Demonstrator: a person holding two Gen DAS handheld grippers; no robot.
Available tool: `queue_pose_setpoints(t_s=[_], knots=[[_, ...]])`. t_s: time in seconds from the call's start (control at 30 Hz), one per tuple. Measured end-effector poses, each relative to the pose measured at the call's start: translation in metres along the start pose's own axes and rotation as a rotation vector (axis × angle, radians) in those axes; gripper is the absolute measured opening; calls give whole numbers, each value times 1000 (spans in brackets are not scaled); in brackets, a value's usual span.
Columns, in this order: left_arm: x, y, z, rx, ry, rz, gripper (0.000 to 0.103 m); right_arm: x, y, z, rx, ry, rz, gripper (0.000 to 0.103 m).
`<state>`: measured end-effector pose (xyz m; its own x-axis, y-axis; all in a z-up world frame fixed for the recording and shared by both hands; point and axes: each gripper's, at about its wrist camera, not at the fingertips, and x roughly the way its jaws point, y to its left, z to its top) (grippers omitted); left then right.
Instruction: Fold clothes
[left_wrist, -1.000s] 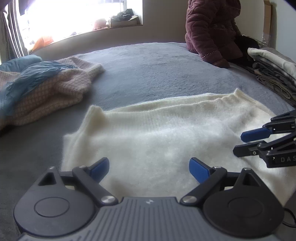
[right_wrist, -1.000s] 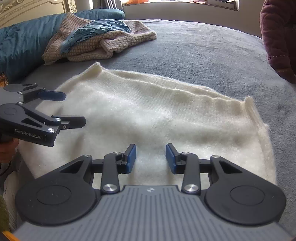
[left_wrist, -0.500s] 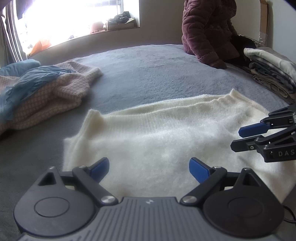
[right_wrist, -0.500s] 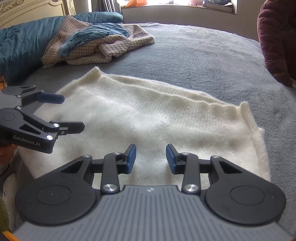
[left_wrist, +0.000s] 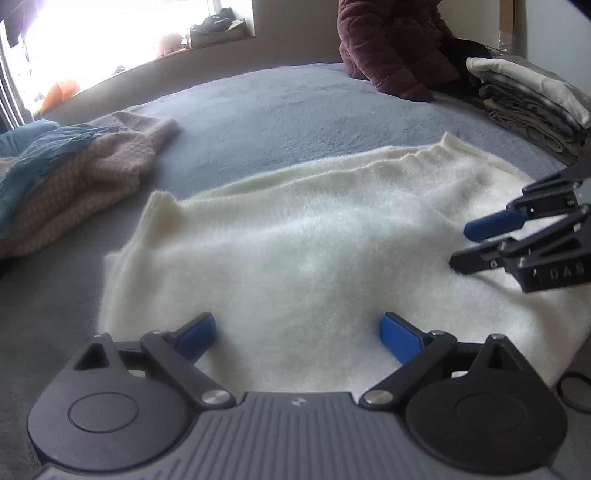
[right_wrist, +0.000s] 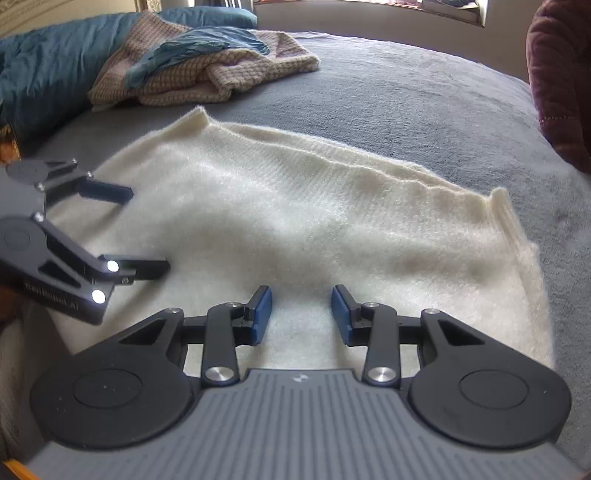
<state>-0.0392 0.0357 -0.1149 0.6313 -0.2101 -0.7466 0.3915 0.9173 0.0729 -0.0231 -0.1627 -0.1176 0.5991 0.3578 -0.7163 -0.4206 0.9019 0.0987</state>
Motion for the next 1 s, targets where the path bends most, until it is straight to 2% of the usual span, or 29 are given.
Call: queue_pose_setpoints(t_s=[0.07,0.2,0.27,0.3,0.33,1.0], knots=[[-11,6,1,-6,-33,-13,94,-4,-2,0,11,-4,21,35],[-19,9,-6,1,-9,-52,95,-11,-5,0,18,-11,65,35],[-8,6,-14,3,46,-27,95,-2,0,-4,1,40,64,35],[-7,5,-17,6,38,-19,96,9,1,-9,2,97,47,35],[-7,3,-17,9,30,-14,96,13,4,-11,1,108,36,36],[-19,2,-14,7,24,-3,95,14,7,-14,19,109,16,39]])
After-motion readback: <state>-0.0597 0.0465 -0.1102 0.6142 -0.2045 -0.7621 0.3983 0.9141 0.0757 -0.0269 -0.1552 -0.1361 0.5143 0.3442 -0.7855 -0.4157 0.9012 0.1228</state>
